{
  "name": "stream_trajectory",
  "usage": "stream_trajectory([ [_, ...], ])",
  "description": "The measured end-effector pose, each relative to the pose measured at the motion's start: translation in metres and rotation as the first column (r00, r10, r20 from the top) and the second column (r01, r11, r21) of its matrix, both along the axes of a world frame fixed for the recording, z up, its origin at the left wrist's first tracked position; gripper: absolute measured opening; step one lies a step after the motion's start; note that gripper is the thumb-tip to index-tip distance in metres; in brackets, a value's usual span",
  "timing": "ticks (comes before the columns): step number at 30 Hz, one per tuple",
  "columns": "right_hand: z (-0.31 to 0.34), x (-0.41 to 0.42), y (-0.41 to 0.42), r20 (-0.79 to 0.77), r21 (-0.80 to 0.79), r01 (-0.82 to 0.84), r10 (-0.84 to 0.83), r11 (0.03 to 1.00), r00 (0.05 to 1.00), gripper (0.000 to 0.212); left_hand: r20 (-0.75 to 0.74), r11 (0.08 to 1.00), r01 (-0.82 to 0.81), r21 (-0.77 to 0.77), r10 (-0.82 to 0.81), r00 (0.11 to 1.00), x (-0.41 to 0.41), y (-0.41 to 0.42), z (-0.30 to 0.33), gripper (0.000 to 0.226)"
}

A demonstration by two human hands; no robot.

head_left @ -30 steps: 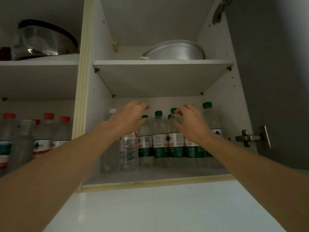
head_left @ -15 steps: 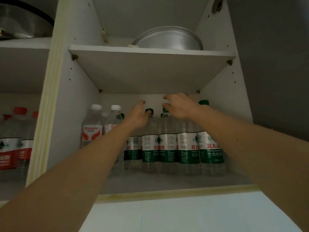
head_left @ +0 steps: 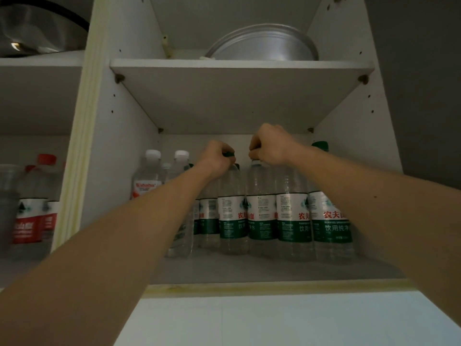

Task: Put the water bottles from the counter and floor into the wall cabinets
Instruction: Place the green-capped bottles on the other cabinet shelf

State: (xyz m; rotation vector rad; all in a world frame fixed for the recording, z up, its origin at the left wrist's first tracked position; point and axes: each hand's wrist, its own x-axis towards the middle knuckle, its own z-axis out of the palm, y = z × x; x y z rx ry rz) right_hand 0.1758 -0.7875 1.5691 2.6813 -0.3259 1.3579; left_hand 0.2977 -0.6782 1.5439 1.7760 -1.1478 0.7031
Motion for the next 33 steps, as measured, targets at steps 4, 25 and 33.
stream_trajectory([
  [4,0.004,0.001,0.011,0.063,0.061,-0.092,0.088,0.994,0.994,0.022,0.029,1.0,-0.026,0.015,0.025,0.999,-0.003,0.019,0.004,0.03],
  [25,0.0,0.029,0.027,0.128,0.261,-0.191,0.162,0.946,0.979,0.021,0.256,0.959,-0.269,0.087,0.239,0.937,-0.001,0.048,0.002,0.023],
  [33,-0.006,0.004,0.031,0.039,0.096,-0.122,0.119,0.988,0.992,0.06,0.473,0.92,-0.361,0.15,0.254,0.844,-0.007,0.05,-0.014,0.07],
])
